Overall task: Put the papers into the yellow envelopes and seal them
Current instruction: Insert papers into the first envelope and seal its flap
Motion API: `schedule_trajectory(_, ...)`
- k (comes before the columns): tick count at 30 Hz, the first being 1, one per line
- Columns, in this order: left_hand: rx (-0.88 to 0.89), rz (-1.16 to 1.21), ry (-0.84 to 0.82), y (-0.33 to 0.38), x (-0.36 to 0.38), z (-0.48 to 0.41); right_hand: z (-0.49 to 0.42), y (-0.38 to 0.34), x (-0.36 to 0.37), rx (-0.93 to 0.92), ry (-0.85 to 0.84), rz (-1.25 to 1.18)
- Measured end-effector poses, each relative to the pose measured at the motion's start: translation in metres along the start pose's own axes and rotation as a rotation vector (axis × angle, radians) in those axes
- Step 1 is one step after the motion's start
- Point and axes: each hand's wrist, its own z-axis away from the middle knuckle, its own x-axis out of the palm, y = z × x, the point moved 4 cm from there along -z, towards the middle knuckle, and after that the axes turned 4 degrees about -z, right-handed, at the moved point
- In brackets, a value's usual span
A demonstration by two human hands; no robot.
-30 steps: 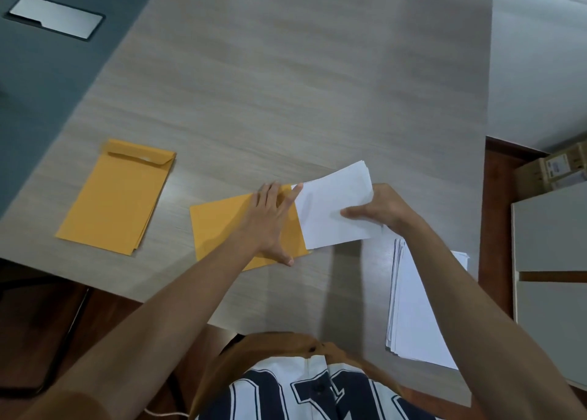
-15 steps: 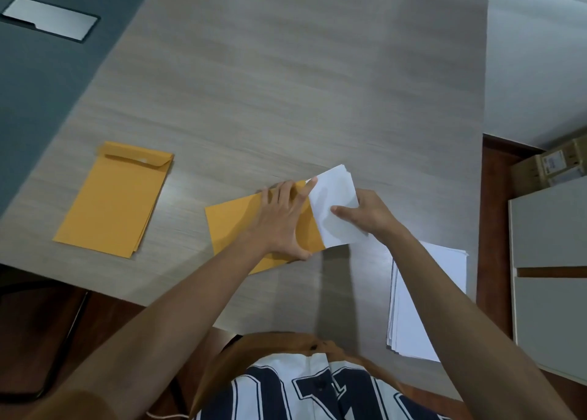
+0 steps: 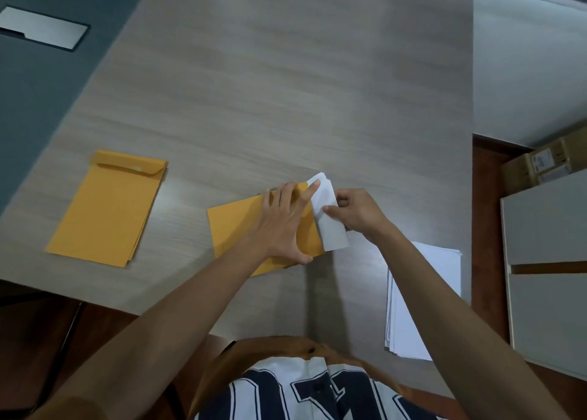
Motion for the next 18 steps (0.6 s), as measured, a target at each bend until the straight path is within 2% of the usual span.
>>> schedule_trajectory(4,0.013,-0.016,0.001,-0.002,0.000,0.002,0.002,0.002,-0.007,0.056,-0.005,-0.041)
schedule_trajectory(14,0.066,0.028,0.058,0.009,-0.011,-0.003,0.004,-0.010,0.013,0.032,-0.032,0.129)
schedule_trajectory(18,0.054,0.048,0.048,0.005,-0.010,-0.001,0.004,-0.008,0.011,0.095,-0.035,0.046)
